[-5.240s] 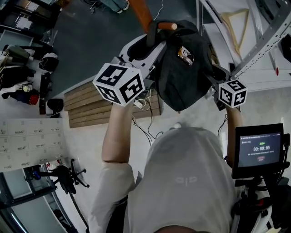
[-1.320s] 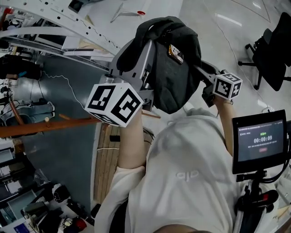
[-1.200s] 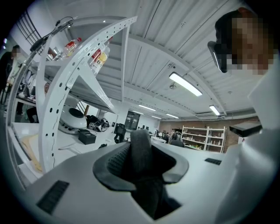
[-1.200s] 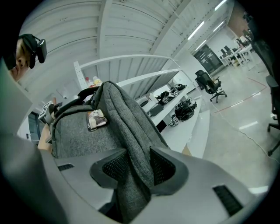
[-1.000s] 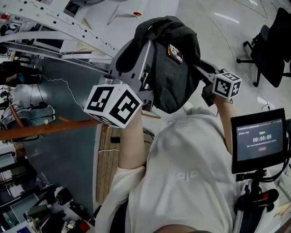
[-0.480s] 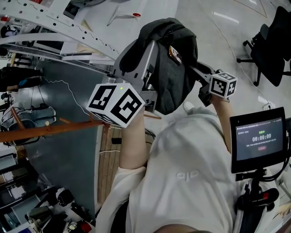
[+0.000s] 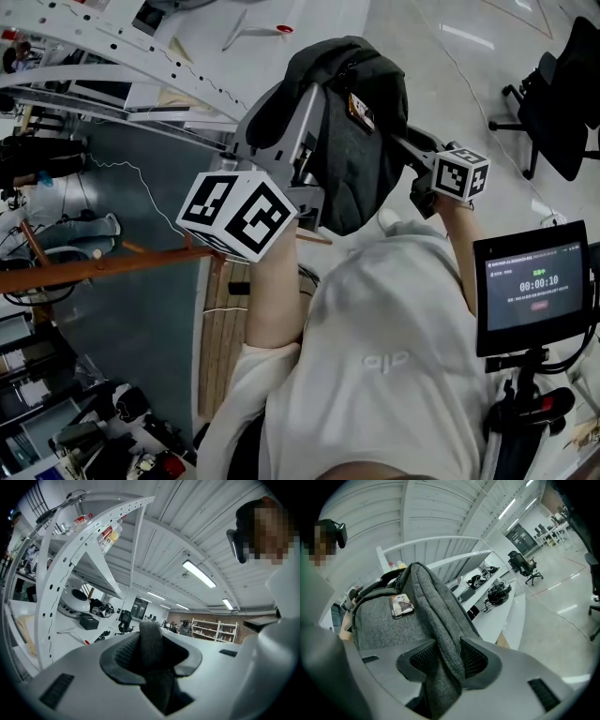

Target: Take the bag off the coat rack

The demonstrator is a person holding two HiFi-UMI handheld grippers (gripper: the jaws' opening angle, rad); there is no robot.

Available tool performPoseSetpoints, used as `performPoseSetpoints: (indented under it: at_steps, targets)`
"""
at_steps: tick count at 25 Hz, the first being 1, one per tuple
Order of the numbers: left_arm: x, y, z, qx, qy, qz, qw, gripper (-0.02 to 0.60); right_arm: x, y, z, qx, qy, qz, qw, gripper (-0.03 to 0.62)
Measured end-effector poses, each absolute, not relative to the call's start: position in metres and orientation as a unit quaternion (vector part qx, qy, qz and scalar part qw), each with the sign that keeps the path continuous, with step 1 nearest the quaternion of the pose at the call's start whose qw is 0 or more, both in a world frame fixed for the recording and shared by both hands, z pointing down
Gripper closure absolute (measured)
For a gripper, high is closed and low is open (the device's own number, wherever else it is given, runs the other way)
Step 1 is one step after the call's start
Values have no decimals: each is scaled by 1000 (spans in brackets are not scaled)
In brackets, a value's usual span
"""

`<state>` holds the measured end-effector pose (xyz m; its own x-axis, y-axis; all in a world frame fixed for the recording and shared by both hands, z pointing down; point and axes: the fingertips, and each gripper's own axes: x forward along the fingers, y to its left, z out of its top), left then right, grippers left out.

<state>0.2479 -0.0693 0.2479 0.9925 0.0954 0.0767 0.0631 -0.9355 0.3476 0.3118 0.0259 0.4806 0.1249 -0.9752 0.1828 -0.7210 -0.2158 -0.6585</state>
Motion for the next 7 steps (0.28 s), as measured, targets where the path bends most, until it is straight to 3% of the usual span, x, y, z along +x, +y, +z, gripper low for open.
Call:
performPoseSetpoints:
  at_steps: [7]
  targets:
    - [248,-69,250,982,42,48,179,453,311,26,483,-718,589,-304,211,441]
